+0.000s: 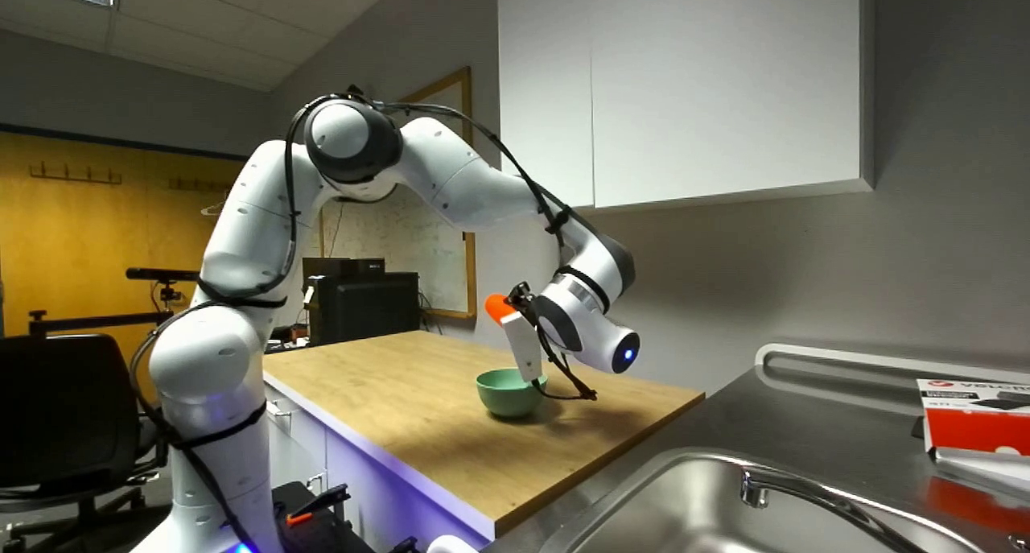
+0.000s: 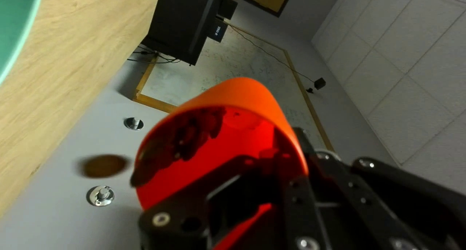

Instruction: Pour the contents in the orange cup into the mint green bowl

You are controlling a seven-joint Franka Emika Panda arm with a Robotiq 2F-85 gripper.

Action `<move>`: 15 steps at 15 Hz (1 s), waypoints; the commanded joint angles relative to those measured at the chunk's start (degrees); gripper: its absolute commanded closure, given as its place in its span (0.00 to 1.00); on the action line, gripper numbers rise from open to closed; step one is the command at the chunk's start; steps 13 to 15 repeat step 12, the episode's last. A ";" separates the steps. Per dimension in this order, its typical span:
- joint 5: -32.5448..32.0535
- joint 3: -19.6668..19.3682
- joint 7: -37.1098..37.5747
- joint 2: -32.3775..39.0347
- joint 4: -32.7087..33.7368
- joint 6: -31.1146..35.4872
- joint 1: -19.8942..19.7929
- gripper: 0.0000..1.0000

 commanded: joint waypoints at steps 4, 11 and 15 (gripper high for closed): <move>0.63 0.25 0.03 2.84 -0.93 -5.37 -3.50 0.98; -0.70 0.28 -0.41 4.50 -1.23 -6.31 -3.42 0.98; -1.10 0.21 -0.43 4.14 -1.39 -5.69 -3.00 0.98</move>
